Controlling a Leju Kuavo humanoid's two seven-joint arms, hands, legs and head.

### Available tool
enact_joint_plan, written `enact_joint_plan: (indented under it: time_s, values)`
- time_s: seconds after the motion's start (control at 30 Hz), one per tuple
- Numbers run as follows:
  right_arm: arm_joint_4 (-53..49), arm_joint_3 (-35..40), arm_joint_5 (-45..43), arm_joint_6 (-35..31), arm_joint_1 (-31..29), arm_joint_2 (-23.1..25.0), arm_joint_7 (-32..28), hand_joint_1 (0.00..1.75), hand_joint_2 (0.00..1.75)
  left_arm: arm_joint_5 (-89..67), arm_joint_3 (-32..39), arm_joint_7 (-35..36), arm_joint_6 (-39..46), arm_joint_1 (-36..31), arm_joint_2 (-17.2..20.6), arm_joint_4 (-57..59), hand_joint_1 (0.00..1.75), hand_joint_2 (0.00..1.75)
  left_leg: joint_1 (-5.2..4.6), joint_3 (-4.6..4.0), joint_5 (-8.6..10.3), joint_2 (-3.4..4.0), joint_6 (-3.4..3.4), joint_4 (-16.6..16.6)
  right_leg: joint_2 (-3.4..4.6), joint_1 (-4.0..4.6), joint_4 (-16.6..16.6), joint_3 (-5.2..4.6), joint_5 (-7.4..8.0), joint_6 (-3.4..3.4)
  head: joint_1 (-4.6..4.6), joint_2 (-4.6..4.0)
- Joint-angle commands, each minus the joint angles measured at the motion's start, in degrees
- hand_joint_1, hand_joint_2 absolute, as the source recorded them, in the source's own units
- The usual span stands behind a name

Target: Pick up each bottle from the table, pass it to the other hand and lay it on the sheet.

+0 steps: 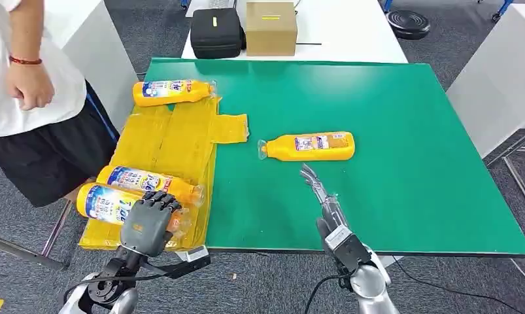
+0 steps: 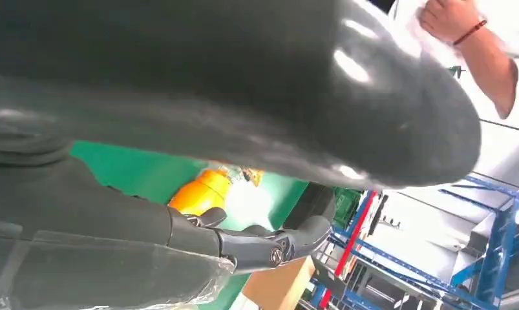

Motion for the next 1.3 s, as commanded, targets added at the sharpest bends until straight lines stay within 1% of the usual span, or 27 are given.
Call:
enact_joint_plan:
  time_s: [0.03, 0.1, 0.17, 0.27, 0.33, 0.4, 0.57, 0.63, 0.7, 0.77, 0.8, 0.83, 0.9, 0.93, 1.07, 1.1, 1.13, 1.17, 1.2, 1.3]
  values:
    - [3.2, 0.1, 0.1, 0.3, -1.4, -0.2, 0.0, 0.00, 0.00, 0.0, -1.9, -0.6, 0.3, -2.8, -0.3, 5.0, 1.75, 1.75, 0.06, 0.21, -0.06, -0.02, -0.09, 0.0, -0.05, 0.07, -0.1, 0.24, -0.07, -0.09, -0.02, 0.00]
    - [3.1, 0.1, 0.1, 0.4, -1.3, -0.2, 0.0, 0.00, 0.00, -0.2, -2.0, -1.1, 0.1, -2.8, -0.3, 5.8, 1.75, 1.75, 0.10, 0.31, -0.10, -0.01, -0.12, -0.1, -0.05, 0.11, -0.1, 0.34, -0.10, -0.12, 0.00, 0.00]
    - [3.0, 0.0, 0.1, 0.5, -1.2, -0.1, 0.0, 0.00, 0.00, -0.5, -2.3, -1.4, -0.1, -2.9, -0.1, 6.7, 1.75, 1.75, 0.03, 0.12, -0.02, -0.01, -0.06, 0.0, -0.03, 0.03, -0.1, 0.13, -0.03, -0.05, -0.02, 0.00]
    - [3.1, 0.2, 0.0, 0.6, -1.2, -0.4, 0.0, 0.00, 0.00, -1.3, -2.6, -0.9, -0.5, -2.4, -0.2, 7.9, 1.75, 1.75, 0.11, 0.37, -0.14, 0.00, -0.14, 0.0, -0.04, 0.12, -0.1, 0.41, -0.13, -0.13, 0.00, 0.00]
    - [3.2, 0.2, 0.0, 0.7, -1.2, -0.4, 0.0, 0.00, 0.00, -1.9, -2.8, -0.4, -1.0, -1.8, -0.1, 7.6, 1.75, 1.75, 0.04, 0.18, -0.04, -0.01, -0.07, -0.1, -0.03, 0.04, -0.1, 0.20, -0.05, -0.07, 0.00, 0.00]
    - [3.4, 0.2, 0.0, 0.8, -1.4, -0.4, 0.0, 0.00, 0.00, -2.6, -3.3, 0.3, -1.6, -1.4, 0.0, 7.4, 1.75, 1.75, 0.09, 0.36, -0.13, 0.03, -0.13, -0.1, -0.01, 0.10, -0.1, 0.38, -0.11, -0.13, 0.00, 0.00]
    - [3.9, 0.2, -0.4, 1.1, -2.9, -0.1, 0.2, 0.00, 0.00, -3.3, -4.2, 0.9, -3.0, -3.1, -0.9, 9.0, 1.75, 1.75, 0.06, 0.22, -0.08, 0.01, -0.10, 0.0, -0.02, 0.07, -0.1, 0.25, -0.07, -0.09, 0.00, 0.00]
    - [4.3, 0.3, -0.5, 1.3, -3.3, 0.0, 0.3, 0.00, 0.00, -2.8, -4.4, 0.7, -3.7, -3.5, -1.1, 9.9, 1.75, 1.75, 0.15, 0.37, -0.19, 0.04, -0.17, 0.0, -0.02, 0.17, -0.1, 0.44, -0.15, -0.15, 0.00, 0.00]
    - [4.2, 0.3, -0.5, 1.3, -3.5, 0.1, 0.3, 0.00, 0.00, -2.8, -4.4, 0.7, -3.7, -3.4, -1.0, 10.1, 1.75, 1.75, 0.05, 0.16, -0.05, 0.02, -0.08, 0.0, -0.01, 0.06, -0.1, 0.19, -0.04, -0.08, 0.00, 0.00]
    - [4.2, 0.3, -0.5, 1.3, -3.5, 0.1, 0.3, 0.00, 0.00, -2.8, -4.4, 0.7, -3.7, -3.4, -1.0, 10.1, 1.75, 1.75, 0.10, 0.26, -0.10, 0.02, -0.12, 0.0, -0.02, 0.11, -0.1, 0.30, -0.08, -0.11, 0.00, 0.00]
    - [4.2, 0.3, -0.5, 1.3, -3.5, 0.1, 0.3, 0.00, 0.00, -2.8, -4.4, 0.7, -3.7, -3.4, -1.0, 10.1, 1.75, 1.75, 0.04, 0.18, -0.05, 0.02, -0.09, -0.1, -0.01, 0.05, -0.1, 0.20, -0.04, -0.08, -0.02, 0.00]
    - [4.2, 0.3, -0.5, 1.3, -3.5, 0.1, 0.3, 0.00, 0.00, -2.8, -4.4, 0.7, -3.7, -3.4, -1.0, 10.1, 1.75, 1.75, 0.10, 0.29, -0.12, 0.02, -0.13, 0.0, -0.02, 0.11, -0.1, 0.33, -0.10, -0.12, 0.00, 0.00]
    - [4.0, 0.3, -0.6, 1.3, -3.2, 0.3, 0.4, 0.00, 0.00, -2.7, -4.6, 0.8, -3.7, -3.6, -1.1, 11.2, 1.75, 1.75, 0.06, 0.19, -0.06, 0.00, -0.08, 0.0, -0.03, 0.07, -0.1, 0.22, -0.05, -0.08, 0.00, 0.00]
    - [4.0, 0.2, -0.6, 1.3, -3.0, 0.3, 0.4, 0.00, 0.00, -2.7, -4.6, 0.9, -3.7, -3.3, -1.1, 11.3, 1.75, 1.75, 0.11, 0.29, -0.13, 0.02, -0.13, 0.0, -0.02, 0.12, -0.1, 0.33, -0.11, -0.13, 0.00, 0.00]
    - [4.9, 0.2, -0.5, 1.4, -3.3, 0.5, 0.3, 0.00, 0.00, -3.3, -4.9, 1.9, -1.4, -4.5, -2.2, 13.5, 1.75, 1.75, 0.04, 0.18, -0.05, -0.01, -0.08, -0.1, -0.04, 0.04, -0.1, 0.21, -0.05, -0.07, -0.02, 0.00]
    - [5.3, 0.3, -0.5, 1.5, -3.6, 0.5, 0.3, 0.00, 0.00, -3.3, -4.9, 2.0, -1.4, -5.2, -2.8, 14.2, 1.75, 1.75, 0.13, 0.35, -0.13, 0.00, -0.14, 0.0, -0.04, 0.14, -0.1, 0.40, -0.11, -0.13, -0.02, 0.00]
    - [5.3, 0.3, -0.5, 1.5, -3.8, 0.5, 0.3, 0.00, 0.00, -3.3, -4.9, 2.0, -1.6, -5.6, -3.1, 14.3, 1.75, 1.75, 0.08, 0.24, -0.07, -0.05, -0.11, 0.0, -0.09, 0.09, -0.1, 0.29, -0.08, -0.10, 0.00, 0.00]
    - [5.3, 0.3, -0.5, 1.5, -3.8, 0.5, 0.3, 0.00, 0.00, -3.3, -4.9, 2.0, -1.6, -5.6, -3.1, 14.3, 1.75, 1.75, 0.02, 0.07, 0.00, -0.05, -0.05, 0.0, -0.06, 0.02, 0.0, 0.09, -0.02, -0.04, 0.00, 0.00]
    - [5.3, 0.3, -0.5, 1.5, -3.8, 0.5, 0.3, 0.00, 0.00, -3.3, -4.9, 2.0, -1.6, -5.6, -3.1, 14.3, 1.75, 1.75, 0.12, 0.30, -0.10, -0.06, -0.13, 0.0, -0.10, 0.13, -0.1, 0.36, -0.10, -0.12, -0.02, 0.00]
    - [5.4, 0.3, -0.5, 1.5, -3.9, 0.5, 0.3, 0.00, 0.00, -3.2, -4.7, 2.1, -1.0, -5.7, -3.3, 14.6, 1.75, 1.75, 0.03, 0.10, -0.02, -0.01, -0.06, 0.0, -0.02, 0.03, 0.0, 0.14, -0.02, -0.06, -0.02, 0.00]
